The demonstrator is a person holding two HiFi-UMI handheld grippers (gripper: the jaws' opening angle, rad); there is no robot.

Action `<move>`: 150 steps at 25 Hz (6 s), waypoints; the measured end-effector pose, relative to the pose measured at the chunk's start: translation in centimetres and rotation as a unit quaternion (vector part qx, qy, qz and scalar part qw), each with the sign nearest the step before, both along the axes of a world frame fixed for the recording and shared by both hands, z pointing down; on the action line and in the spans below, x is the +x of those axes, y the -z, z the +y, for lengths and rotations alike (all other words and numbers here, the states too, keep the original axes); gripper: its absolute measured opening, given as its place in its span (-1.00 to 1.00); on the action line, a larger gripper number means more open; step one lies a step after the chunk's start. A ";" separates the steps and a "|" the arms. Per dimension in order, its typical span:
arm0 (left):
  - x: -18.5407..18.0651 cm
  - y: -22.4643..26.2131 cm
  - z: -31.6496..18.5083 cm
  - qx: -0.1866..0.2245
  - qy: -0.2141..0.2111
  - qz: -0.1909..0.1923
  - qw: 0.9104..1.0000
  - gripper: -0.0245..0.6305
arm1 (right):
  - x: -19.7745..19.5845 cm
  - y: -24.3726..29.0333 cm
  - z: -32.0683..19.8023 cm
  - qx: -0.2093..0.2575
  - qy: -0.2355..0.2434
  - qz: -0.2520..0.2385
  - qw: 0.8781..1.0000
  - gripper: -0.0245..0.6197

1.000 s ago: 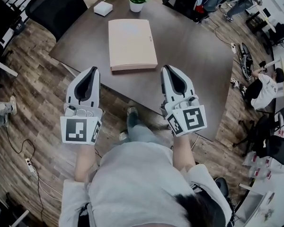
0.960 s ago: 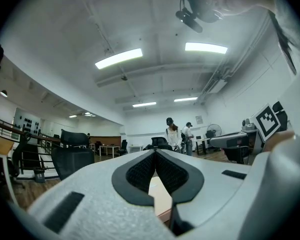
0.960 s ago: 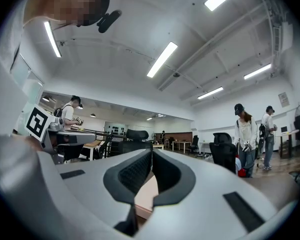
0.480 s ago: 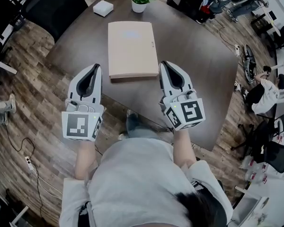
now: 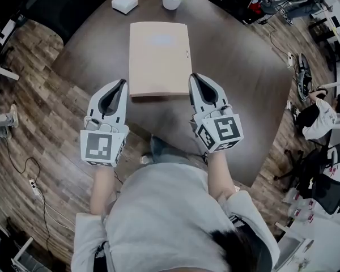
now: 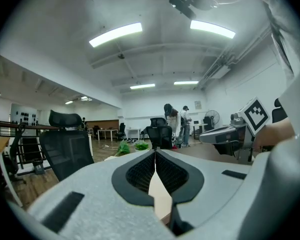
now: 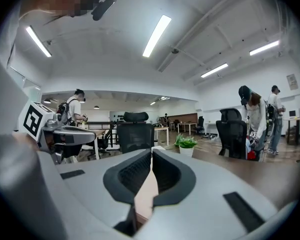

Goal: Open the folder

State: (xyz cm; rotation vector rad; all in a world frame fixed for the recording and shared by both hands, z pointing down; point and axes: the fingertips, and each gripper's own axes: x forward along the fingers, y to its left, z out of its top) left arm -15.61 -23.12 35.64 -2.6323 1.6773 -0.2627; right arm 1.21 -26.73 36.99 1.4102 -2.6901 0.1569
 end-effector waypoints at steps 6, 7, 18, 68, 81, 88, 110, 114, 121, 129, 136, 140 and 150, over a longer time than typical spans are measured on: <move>1.3 -4.3 -1.3 -0.046 -0.023 -0.049 0.997 -0.89 | 0.0 -3.3 -1.6 -0.038 0.003 0.010 0.999 -0.88; 1.6 -5.1 -1.4 -0.054 -0.030 -0.062 0.996 -0.89 | 0.0 -3.7 -1.7 -0.042 0.004 0.010 0.999 -0.88; 5.1 -13.2 -1.5 -0.105 -0.113 -0.247 0.957 -0.89 | 0.6 -6.5 -2.5 -0.072 0.006 0.010 0.997 -0.88; 8.5 -19.4 -3.4 -0.011 -0.085 -0.518 0.851 -0.59 | 3.5 -8.7 -4.0 -0.095 -0.006 -0.001 0.995 -0.88; 8.4 -18.0 -3.3 -0.040 -0.063 -0.421 0.904 -0.79 | 5.2 -8.2 -4.0 -0.092 -0.019 -0.008 0.996 -0.88; 6.9 -15.8 -2.9 -0.053 -0.024 -0.335 0.940 -0.82 | 4.6 -7.6 -3.7 -0.086 -0.013 -0.011 0.996 -0.88; -1.2 -12.6 -1.8 -0.124 0.116 0.030 0.985 -0.85 | 2.5 -5.4 -2.8 -0.065 0.000 -0.009 0.998 -0.88; -3.1 -13.0 -1.6 -0.137 0.140 0.088 0.977 -0.85 | 2.0 -5.2 -2.7 -0.063 0.004 -0.007 0.998 -0.88; -5.2 -13.3 -1.4 -0.147 0.166 0.144 0.964 -0.86 | 1.2 -4.7 -2.5 -0.060 0.007 -0.005 0.998 -0.88; -6.3 -13.7 -1.2 -0.154 0.180 0.180 0.954 -0.86 | 0.9 -4.2 -2.1 -0.054 0.010 -0.006 0.998 -0.88; -5.5 -13.6 -1.2 -0.159 0.156 0.179 0.958 -0.86 | 0.8 -3.4 -1.3 -0.047 0.007 -0.008 0.999 -0.88; -4.3 -13.5 -1.2 -0.161 0.137 0.175 0.962 -0.84 | 1.0 -2.8 -0.8 -0.040 0.006 -0.008 0.999 -0.88; -2.3 -13.6 -0.9 -0.167 0.096 0.140 0.971 -0.75 | 1.2 -1.4 0.9 -0.025 -0.003 -0.006 1.000 -0.88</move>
